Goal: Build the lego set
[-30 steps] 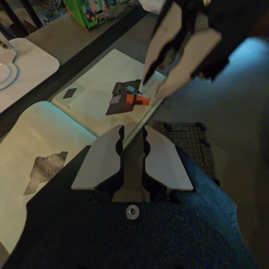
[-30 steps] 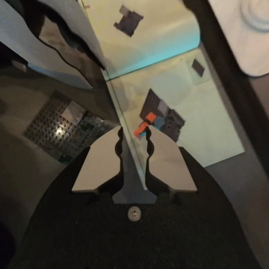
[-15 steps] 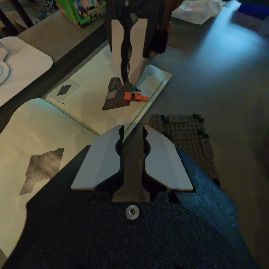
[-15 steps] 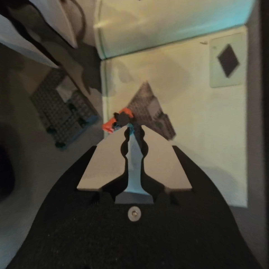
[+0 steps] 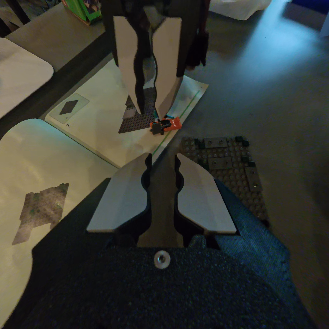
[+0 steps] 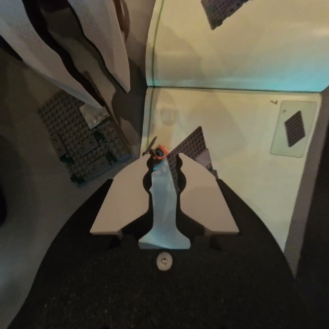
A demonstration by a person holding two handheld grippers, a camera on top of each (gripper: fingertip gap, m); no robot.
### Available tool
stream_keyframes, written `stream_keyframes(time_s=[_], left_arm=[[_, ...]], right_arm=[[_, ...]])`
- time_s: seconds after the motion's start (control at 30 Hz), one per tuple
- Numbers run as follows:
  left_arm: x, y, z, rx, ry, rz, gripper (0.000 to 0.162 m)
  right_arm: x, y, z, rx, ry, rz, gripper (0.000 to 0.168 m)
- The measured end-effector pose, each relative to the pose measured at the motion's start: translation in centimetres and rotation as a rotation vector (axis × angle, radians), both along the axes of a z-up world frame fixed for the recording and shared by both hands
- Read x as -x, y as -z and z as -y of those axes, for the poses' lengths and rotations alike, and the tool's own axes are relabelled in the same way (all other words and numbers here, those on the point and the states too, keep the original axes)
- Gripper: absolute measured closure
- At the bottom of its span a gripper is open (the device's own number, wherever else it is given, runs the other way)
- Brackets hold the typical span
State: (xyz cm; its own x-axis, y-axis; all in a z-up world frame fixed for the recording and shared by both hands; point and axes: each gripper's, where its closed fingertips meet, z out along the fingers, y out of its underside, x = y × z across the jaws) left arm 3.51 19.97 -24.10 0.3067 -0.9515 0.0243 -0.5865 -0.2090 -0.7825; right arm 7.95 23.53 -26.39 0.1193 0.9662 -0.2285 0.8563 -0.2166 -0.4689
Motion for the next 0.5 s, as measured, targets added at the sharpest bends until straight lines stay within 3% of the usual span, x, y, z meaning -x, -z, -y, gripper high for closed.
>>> stream_keyframes(time_s=[0.2, 0.3, 0.5], left_arm=[[-0.1, 0.2, 0.3, 0.000, 0.009, -0.004, 0.138], [-0.1, 0.2, 0.4, 0.006, 0.013, 0.001, 0.137], [0.1, -0.1, 0.3, 0.001, 0.011, 0.012, 0.138]], right_arm=[[-0.9, 1.1, 0.8, 0.114, -0.045, 0.128, 0.144], [-0.7, 1.1, 1.3, 0.140, -0.038, 0.102, 0.165], [-0.9, -0.6, -0.3, -0.004, 0.099, -0.034, 0.165]])
